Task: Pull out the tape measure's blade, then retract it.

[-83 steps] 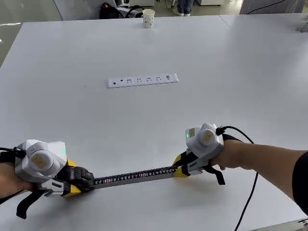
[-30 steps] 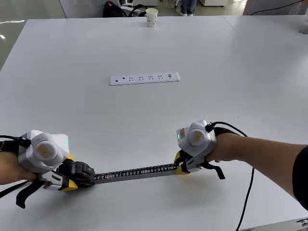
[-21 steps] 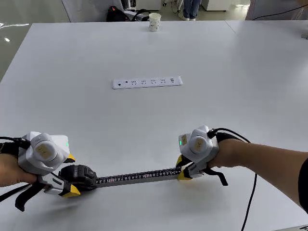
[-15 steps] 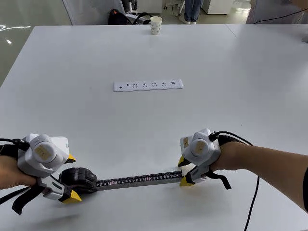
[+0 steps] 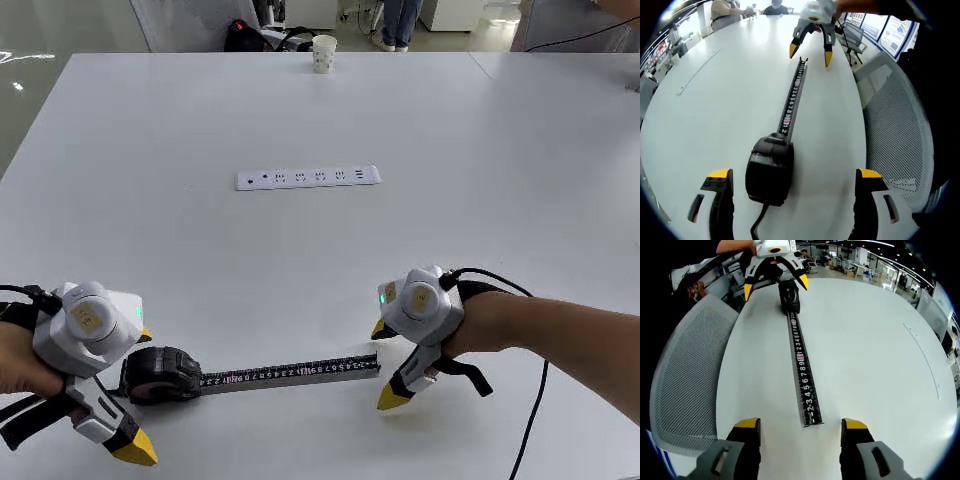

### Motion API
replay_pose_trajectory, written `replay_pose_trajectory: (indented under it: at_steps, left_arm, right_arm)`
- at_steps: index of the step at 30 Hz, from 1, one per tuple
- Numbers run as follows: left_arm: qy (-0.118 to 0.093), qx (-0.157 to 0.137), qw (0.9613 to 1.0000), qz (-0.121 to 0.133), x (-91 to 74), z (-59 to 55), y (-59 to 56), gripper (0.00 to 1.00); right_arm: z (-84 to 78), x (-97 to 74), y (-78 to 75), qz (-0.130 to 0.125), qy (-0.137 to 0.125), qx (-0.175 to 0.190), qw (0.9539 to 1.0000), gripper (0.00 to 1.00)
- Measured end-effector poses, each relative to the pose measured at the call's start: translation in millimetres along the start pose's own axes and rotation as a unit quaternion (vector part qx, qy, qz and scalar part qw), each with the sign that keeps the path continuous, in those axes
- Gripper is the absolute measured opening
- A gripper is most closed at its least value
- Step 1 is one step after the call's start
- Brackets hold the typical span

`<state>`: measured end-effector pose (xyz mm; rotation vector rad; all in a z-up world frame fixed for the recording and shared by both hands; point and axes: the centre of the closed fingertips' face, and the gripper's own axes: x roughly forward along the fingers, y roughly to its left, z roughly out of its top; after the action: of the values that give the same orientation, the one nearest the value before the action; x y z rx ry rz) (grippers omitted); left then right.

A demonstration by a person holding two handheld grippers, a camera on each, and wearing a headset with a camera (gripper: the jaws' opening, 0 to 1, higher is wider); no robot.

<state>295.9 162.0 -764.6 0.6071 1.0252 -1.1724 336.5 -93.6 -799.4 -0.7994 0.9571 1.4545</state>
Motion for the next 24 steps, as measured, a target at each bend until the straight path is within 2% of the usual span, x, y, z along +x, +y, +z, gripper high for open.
replay_pose_trajectory:
  at_steps: [4, 6, 9, 12, 13, 16, 19, 21, 23, 24]
  left_arm:
    - [-0.009, -0.008, 0.9999, 0.0, -1.9, 1.1, 0.1, 0.99]
    - [-0.034, -0.039, 0.9985, -0.018, -2.9, 7.9, -6.5, 0.99]
    - [-0.051, -0.03, 0.9982, 0.014, -6.2, 11.1, 3.9, 0.99]
    - [-0.06, -0.043, 0.9971, 0.017, -8.4, 11.7, 5.5, 0.99]
    - [-0.059, -0.049, 0.9969, 0.019, -8.9, 10.8, 5.6, 0.99]
    - [-0.054, -0.059, 0.9965, 0.024, -8.9, 6.8, 6.7, 0.99]
    - [-0.071, -0.087, 0.9927, 0.044, -12.1, 8.3, 14.3, 0.99]
    - [-0.081, -0.093, 0.9908, 0.055, -14.0, 8.9, 18.2, 0.99]
    - [-0.087, -0.11, 0.9884, 0.057, -15.5, 7.4, 19.6, 0.99]
    - [-0.098, -0.137, 0.9843, 0.051, -17.3, 9.4, 18.3, 0.99]
  right_arm:
    - [-2.3, 0.8, 1.8, 0.003, 0.002, 0.006, 1.0, 0.71]
    - [-4.1, 0.1, 1.2, 0.001, 0.003, 0.013, 0.9999, 0.74]
    - [-4.9, -1.5, -1.2, -0.009, -0.003, 0.019, 0.9998, 0.83]
    - [-1.2, -3.0, -1.5, -0.014, -0.022, 0.034, 0.9991, 0.92]
    - [-0.2, -3.1, -2.2, -0.015, -0.026, 0.035, 0.9989, 1.0]
    - [3.9, -7.1, -5.2, -0.028, -0.042, 0.044, 0.9978, 0.99]
    - [3.0, -9.2, -7.7, -0.038, -0.048, 0.065, 0.996, 0.99]
    - [1.6, -9.5, -8.2, -0.041, -0.052, 0.073, 0.9951, 0.99]
    - [-2.1, -10.3, -9.7, -0.052, -0.051, 0.077, 0.9944, 0.99]
    - [-2.3, -12.0, -10.4, -0.058, -0.058, 0.082, 0.9932, 0.99]
